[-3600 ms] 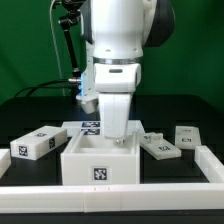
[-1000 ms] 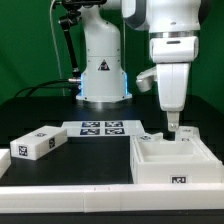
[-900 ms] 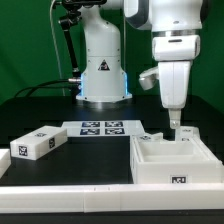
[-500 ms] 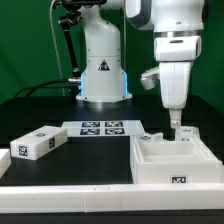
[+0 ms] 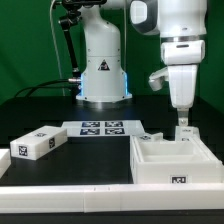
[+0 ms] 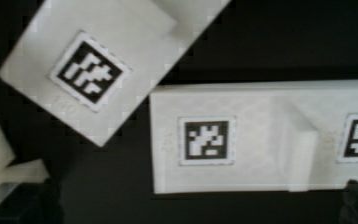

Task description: Assemble cabinet

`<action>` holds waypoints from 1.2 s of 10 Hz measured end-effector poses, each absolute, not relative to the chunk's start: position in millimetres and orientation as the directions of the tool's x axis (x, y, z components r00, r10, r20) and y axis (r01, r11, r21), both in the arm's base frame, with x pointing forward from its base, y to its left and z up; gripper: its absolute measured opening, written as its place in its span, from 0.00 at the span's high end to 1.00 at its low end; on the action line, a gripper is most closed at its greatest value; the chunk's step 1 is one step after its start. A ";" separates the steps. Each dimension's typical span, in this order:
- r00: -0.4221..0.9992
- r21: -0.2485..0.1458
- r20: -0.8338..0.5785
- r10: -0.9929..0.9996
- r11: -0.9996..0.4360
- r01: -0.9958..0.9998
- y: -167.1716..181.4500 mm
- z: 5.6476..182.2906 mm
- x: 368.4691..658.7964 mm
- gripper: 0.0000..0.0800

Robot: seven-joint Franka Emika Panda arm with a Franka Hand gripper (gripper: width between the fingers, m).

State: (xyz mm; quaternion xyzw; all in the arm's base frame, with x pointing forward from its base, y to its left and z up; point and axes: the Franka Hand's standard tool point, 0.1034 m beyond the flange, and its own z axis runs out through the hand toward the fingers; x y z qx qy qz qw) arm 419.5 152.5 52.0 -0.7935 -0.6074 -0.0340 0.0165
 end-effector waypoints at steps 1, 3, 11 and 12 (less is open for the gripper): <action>0.261 0.016 0.085 0.962 -0.263 0.965 156.3 47.5 415.4 0.00; 0.271 0.009 0.108 0.957 -0.273 0.962 165.2 32.2 402.3 0.00; 0.282 -0.018 0.116 0.952 -0.282 0.959 165.1 11.0 391.8 0.25; 0.282 -0.020 0.115 0.952 -0.282 0.959 165.0 10.3 391.2 0.50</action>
Offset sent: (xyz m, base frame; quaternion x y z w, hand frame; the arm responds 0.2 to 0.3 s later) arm -0.0079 0.0054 -0.0152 -0.0113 0.0106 0.0155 0.9998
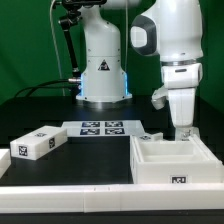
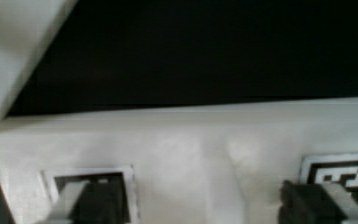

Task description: Assemble cabinet

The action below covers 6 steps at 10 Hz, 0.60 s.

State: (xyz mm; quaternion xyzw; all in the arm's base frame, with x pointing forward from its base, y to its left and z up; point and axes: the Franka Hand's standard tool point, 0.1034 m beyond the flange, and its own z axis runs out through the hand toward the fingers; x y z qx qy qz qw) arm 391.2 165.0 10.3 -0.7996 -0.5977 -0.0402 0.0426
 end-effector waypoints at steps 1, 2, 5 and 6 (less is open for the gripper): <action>0.282 -0.020 0.115 0.952 -0.282 0.959 165.0 10.3 391.2 0.50; 0.282 -0.020 0.115 0.952 -0.282 0.959 165.0 10.2 391.2 0.75; 0.282 -0.020 0.115 0.952 -0.282 0.959 165.1 10.4 391.4 0.91; 0.277 -0.020 0.113 0.954 -0.277 0.961 164.3 11.4 391.9 0.91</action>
Offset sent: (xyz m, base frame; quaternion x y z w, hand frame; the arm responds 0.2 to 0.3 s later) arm 0.0000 0.0000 0.0000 0.0000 0.0000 0.0000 1.0000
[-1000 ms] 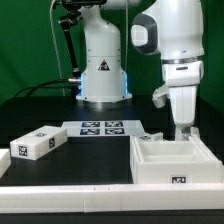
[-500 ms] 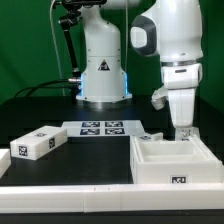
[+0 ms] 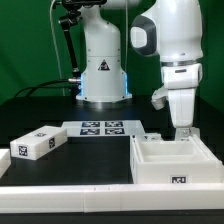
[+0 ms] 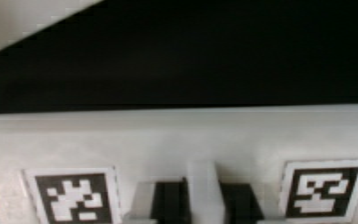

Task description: Assemble cabinet

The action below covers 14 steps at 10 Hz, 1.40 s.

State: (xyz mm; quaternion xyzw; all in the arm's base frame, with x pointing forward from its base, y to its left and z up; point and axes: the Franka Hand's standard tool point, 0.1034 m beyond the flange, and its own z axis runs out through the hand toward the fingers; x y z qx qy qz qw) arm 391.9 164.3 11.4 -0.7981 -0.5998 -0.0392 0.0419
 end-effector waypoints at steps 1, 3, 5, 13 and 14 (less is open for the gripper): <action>0.271 -0.018 0.105 0.957 -0.271 0.962 162.1 16.1 393.8 0.91; 0.252 -0.017 0.073 0.965 -0.251 0.968 156.7 33.5 398.5 0.91; 0.213 -0.015 0.032 0.977 -0.212 0.977 141.6 57.4 407.8 0.91; 0.132 -0.003 0.043 0.990 -0.132 0.991 125.8 55.0 427.7 0.91; 0.133 -0.005 0.042 0.990 -0.133 0.991 125.4 54.3 426.8 0.91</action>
Offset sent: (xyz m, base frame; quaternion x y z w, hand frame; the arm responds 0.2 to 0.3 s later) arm 0.0118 -0.0130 0.0509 0.0083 -0.0480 -0.0751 0.9960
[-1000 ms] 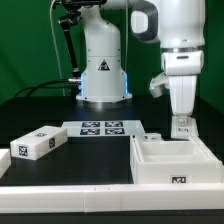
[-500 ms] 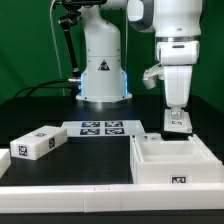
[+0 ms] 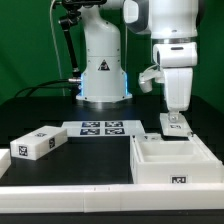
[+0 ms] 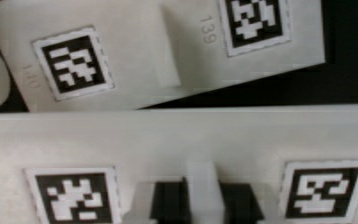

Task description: Assemble cabinet

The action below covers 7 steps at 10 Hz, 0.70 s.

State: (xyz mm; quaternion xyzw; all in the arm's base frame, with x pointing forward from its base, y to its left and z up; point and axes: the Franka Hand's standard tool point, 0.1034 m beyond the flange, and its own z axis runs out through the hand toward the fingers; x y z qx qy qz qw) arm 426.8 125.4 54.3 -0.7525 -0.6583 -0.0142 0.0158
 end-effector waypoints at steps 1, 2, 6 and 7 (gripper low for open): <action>0.134 -0.005 0.042 0.990 -0.133 0.991 125.1 54.3 426.9 0.91; 0.131 -0.006 0.041 0.991 -0.130 0.991 124.4 54.4 427.6 0.91; 0.131 0.009 0.043 0.990 -0.132 0.991 118.5 61.4 448.6 0.91; 0.132 0.007 0.042 0.990 -0.132 0.991 118.4 60.7 447.9 0.91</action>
Offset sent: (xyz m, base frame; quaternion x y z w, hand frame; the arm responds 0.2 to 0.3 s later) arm 0.0247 -0.0071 0.0057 0.0104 -0.0065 -0.0385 0.9992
